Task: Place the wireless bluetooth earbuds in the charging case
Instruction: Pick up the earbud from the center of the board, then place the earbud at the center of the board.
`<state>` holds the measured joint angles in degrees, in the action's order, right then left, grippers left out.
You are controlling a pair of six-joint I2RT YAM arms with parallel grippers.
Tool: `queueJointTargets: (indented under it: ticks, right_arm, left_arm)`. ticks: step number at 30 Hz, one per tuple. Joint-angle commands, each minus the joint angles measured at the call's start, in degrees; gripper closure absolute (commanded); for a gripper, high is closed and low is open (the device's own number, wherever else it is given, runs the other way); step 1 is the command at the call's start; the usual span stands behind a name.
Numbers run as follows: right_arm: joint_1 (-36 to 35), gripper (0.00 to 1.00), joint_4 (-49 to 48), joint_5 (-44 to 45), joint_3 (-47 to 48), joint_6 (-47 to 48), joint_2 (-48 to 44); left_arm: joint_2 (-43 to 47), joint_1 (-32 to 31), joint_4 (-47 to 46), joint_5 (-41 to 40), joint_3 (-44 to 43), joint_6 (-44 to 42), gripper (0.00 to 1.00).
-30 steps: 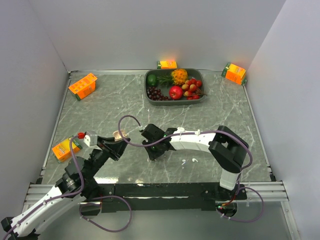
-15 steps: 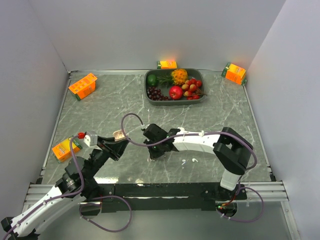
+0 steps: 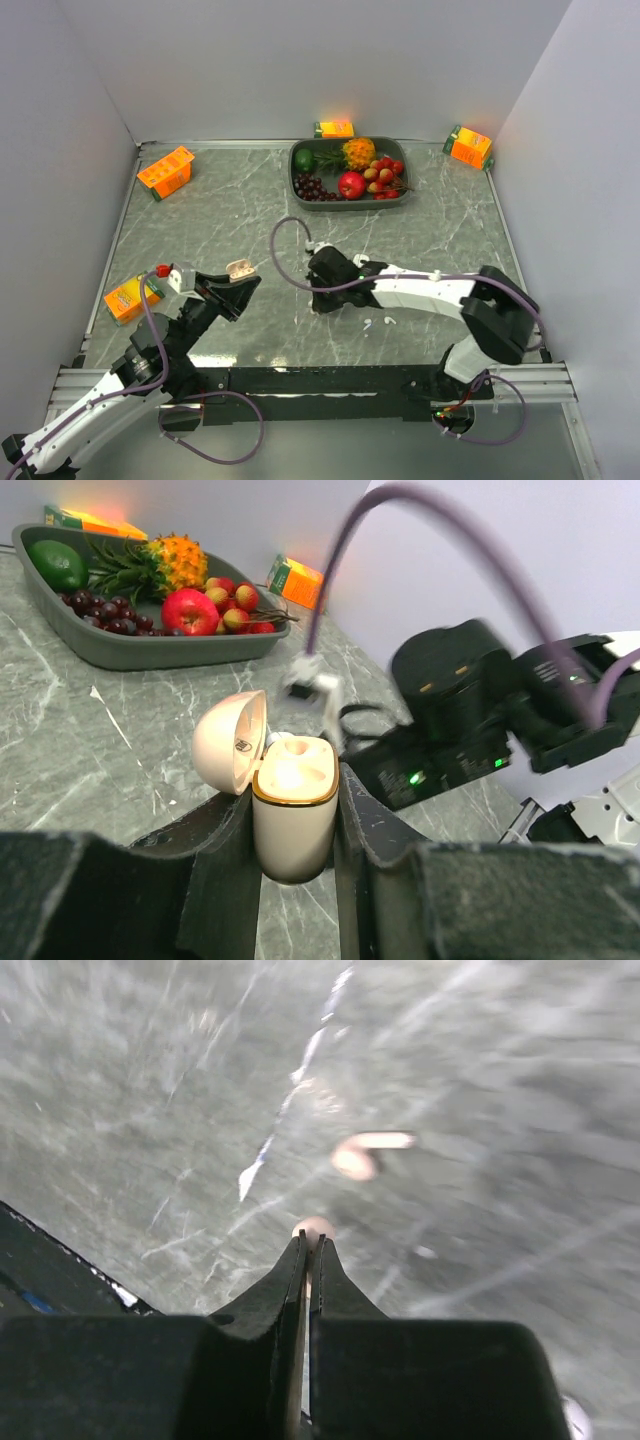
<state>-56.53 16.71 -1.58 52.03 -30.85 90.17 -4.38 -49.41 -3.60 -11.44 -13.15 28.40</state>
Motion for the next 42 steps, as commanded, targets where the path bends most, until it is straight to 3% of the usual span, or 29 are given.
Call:
queueJointTargets:
  ticks: [1, 6, 16, 19, 20, 26, 28, 36, 42]
  right_arm:
    - [0.90, 1.00, -6.43, 7.10, -2.37, -2.98, -9.04]
    - [3.18, 1.00, -3.79, 22.66, -3.16, -7.81, -10.81]
    - [8.81, 0.98, -0.01, 19.53, 5.88, -8.52, 3.16]
    - [9.69, 0.75, -0.45, 17.50, 6.24, -7.74, 4.92]
    - [9.86, 0.63, -0.19, 17.14, 6.42, -7.65, 5.45]
    - [10.39, 0.30, 1.83, 16.18, 6.42, -5.89, 3.26]
    - [10.48, 0.24, 2.27, 14.95, 6.68, -4.40, 2.38]
    - [12.06, 0.24, 9.04, 10.90, 13.71, 4.04, 6.94]
    - [14.25, 0.36, 9.65, 9.41, 13.97, 3.61, 9.93]
  left_arm:
    - [-0.98, 0.19, -2.38, 0.81, -0.65, 0.78, 0.99]
    - [-2.03, 0.19, -3.61, 0.90, -0.39, 0.95, 0.99]
    - [-2.91, 0.19, -4.14, 1.25, 0.05, 1.57, 0.99]
    - [-2.82, 0.19, -3.88, 1.33, -0.04, 1.57, 0.99]
    - [-2.74, 0.19, -3.70, 1.33, -0.04, 1.57, 0.99]
    - [-2.21, 0.19, -3.35, 1.16, 0.23, 1.39, 0.99]
    - [-2.03, 0.19, -3.35, 1.07, 0.31, 1.39, 0.99]
    - [-1.51, 0.19, -3.17, 1.33, 0.31, 1.48, 0.99]
    - [-1.59, 0.19, -3.44, 1.60, 0.58, 1.57, 0.99]
